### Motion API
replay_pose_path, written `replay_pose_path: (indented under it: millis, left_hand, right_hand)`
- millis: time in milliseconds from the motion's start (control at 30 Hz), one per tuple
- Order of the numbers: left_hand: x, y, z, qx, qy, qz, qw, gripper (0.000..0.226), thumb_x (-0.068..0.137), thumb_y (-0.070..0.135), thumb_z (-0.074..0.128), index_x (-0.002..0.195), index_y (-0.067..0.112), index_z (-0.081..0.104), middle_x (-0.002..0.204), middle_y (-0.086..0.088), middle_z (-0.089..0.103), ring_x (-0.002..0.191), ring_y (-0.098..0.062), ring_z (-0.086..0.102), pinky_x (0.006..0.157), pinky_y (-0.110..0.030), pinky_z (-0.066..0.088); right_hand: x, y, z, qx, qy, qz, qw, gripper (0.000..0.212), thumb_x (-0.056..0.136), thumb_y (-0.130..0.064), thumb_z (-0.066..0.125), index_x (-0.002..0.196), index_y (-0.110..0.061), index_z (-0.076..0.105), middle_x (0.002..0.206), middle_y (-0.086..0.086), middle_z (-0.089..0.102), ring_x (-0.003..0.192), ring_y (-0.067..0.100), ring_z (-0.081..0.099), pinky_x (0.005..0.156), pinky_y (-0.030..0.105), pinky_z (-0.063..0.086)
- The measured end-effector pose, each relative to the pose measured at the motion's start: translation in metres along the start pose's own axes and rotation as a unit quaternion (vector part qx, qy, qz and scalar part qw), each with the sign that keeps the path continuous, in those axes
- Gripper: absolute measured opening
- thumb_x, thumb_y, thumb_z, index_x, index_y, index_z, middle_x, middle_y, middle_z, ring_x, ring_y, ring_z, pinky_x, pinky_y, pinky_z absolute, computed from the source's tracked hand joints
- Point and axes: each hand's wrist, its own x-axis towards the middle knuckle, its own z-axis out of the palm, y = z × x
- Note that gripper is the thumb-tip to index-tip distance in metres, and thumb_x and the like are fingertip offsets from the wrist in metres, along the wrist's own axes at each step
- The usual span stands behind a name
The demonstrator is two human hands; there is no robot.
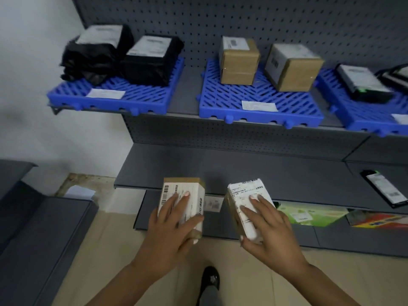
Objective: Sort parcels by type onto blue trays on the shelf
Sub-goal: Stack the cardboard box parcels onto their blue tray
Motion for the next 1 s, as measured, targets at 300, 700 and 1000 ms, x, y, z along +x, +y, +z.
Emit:
replay_pose_path:
  millis: [300,700,1000]
  left_hand:
    - [0.02,0.033,-0.112,0.01,0.129,0.048,0.99,0.05,0.085,0.047,0.051,0.132,0.034,0.042,0.153,-0.011,0.028,0.142,-0.036,0.02,0.101,-0.054,0.033]
    - [0.158,0.027,-0.186,0.077,0.165,0.046,0.982,0.059,0.087,0.053,0.045,0.142,0.039,0.031,0.154,-0.008,0.027,0.143,-0.032,0.019,0.097,-0.057,0.04]
    - [0.288,0.017,-0.194,0.06,0.14,0.021,0.988,0.066,0.085,0.067,0.032,0.145,0.048,0.011,0.158,0.002,0.014,0.145,-0.024,0.007,0.106,-0.053,0.032]
  right_hand:
    - [-0.008,-0.046,-0.111,0.027,0.128,-0.069,0.989,0.062,0.075,-0.052,0.059,0.132,-0.03,0.048,0.147,-0.004,0.039,0.139,0.017,0.03,0.102,0.041,0.034]
    - [0.097,-0.001,-0.208,0.002,0.24,-0.09,0.967,0.062,0.077,-0.055,0.054,0.131,-0.024,0.055,0.144,-0.003,0.043,0.137,0.019,0.033,0.105,0.047,0.034]
    - [0.207,0.076,-0.25,-0.019,0.256,-0.063,0.964,0.061,0.077,-0.058,0.051,0.126,-0.023,0.059,0.136,0.003,0.051,0.13,0.025,0.042,0.097,0.054,0.042]
